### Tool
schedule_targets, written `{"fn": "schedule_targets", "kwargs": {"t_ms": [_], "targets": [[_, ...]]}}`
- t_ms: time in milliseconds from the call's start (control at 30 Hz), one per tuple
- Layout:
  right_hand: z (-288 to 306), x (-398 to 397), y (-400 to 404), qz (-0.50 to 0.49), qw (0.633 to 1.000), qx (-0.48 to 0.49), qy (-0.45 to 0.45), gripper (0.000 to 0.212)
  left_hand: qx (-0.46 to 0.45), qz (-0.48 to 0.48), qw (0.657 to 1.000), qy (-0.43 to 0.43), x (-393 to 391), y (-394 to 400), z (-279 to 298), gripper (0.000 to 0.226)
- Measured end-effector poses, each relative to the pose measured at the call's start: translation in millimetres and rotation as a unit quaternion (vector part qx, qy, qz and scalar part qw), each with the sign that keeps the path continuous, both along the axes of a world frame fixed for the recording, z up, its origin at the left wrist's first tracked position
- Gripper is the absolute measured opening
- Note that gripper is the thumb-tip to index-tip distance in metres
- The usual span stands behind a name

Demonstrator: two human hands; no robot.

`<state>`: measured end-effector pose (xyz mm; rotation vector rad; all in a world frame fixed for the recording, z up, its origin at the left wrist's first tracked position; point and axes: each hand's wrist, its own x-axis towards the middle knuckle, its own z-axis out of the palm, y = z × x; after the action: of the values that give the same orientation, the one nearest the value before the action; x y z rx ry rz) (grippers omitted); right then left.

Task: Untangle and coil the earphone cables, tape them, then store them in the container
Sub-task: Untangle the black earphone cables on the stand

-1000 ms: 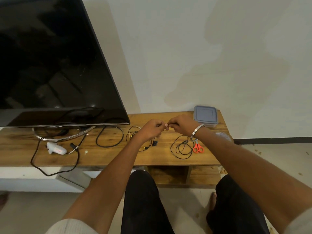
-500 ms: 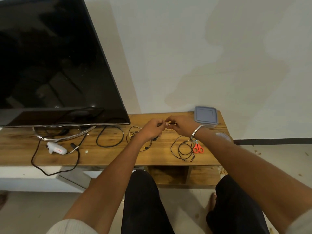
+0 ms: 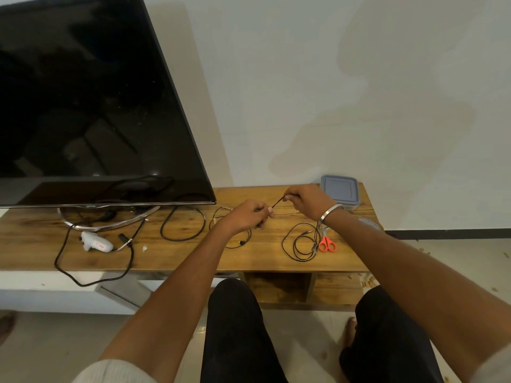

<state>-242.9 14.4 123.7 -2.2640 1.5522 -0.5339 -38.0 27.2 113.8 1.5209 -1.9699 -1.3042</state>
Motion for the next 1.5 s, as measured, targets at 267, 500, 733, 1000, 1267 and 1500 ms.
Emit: {"fn": "schedule_targets", "kwargs": {"t_ms": [267,500,733,1000,1267,1500], "targets": [[1.0,-2.2,-2.3,-0.021,0.999,0.003,-0.031,0.024,0.069,-0.020,0.997,-0.008,-5.0,3.7,4.5,0.026],[-2.4,-6.5,-2.8,-0.030,0.998,0.015,-0.043,0.025,0.132,-0.016,0.989,0.059,-7.1,8.4,8.0,0.027],[-11.8,-7.9,-3.6,-0.041,0.998,0.044,-0.024,0.026,0.196,0.020,0.942,0.273,-10.3,12.2,14.9,0.023],[-25.0,2.4,5.4,0.002,0.992,0.127,0.002,0.025,0.198,0.072,0.871,0.445,-16.0,11.8,21.4,0.022],[-32.2,20.0,19.0,0.033,0.977,0.205,-0.036,0.034,0.156,0.089,0.865,0.469,-17.6,9.3,25.1,0.018],[-27.7,21.9,25.9,0.062,0.975,0.212,-0.020,0.028,0.076,0.114,0.915,0.379,-15.5,8.4,22.5,0.020]]}}
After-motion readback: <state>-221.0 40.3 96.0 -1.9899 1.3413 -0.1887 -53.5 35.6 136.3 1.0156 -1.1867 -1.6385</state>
